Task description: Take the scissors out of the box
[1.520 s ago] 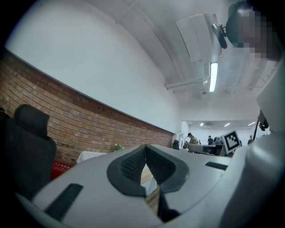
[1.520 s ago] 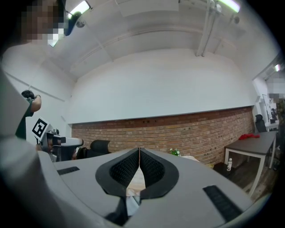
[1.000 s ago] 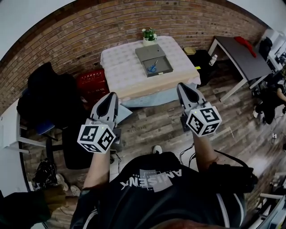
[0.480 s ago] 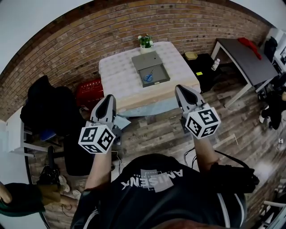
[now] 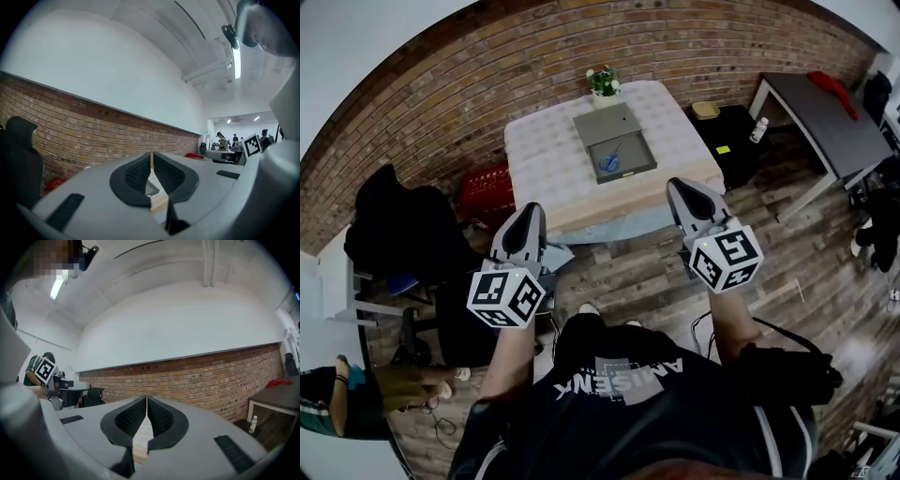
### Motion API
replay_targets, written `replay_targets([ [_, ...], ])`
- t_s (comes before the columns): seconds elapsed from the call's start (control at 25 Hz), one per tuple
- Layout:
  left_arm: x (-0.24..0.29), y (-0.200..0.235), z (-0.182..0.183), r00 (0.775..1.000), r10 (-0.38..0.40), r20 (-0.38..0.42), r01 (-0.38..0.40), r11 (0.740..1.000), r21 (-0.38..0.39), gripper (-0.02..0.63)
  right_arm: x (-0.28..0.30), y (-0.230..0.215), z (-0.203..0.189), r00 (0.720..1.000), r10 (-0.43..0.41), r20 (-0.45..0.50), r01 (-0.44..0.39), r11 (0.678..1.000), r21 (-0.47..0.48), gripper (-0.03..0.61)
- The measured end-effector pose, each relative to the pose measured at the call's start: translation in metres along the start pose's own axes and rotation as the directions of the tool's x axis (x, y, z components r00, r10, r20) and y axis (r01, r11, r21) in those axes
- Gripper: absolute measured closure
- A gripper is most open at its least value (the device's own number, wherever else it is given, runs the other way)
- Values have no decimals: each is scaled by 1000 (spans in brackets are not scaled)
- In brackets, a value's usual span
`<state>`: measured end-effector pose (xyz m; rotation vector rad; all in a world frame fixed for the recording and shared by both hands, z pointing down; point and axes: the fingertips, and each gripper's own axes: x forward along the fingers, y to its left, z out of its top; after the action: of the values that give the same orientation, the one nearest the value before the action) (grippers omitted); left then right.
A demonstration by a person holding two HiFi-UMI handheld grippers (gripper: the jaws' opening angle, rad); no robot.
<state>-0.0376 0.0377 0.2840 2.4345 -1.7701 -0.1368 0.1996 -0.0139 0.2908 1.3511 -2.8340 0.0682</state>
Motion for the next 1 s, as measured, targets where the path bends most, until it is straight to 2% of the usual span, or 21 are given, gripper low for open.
replay_targets([
  [0.24,34,15,-1,1000,-28,4,27,999,32,600,34,-11,-3,1000,-13,-20,12,999,-46,535],
  [0.64,103,70,11,999,-47,18,47,999,24,600,105,-25,12,1000,-13,-29,10,995,-101,535],
  [0.88,144,108,13,1000,-27,11,27,1000,8,600,156,-40,10,999,-19,-48,15,995,-94,535],
  [1.0,163,122,8,999,-45,-13,46,999,13,600,179,-46,8,998,-27,-55,22,996,-89,535],
])
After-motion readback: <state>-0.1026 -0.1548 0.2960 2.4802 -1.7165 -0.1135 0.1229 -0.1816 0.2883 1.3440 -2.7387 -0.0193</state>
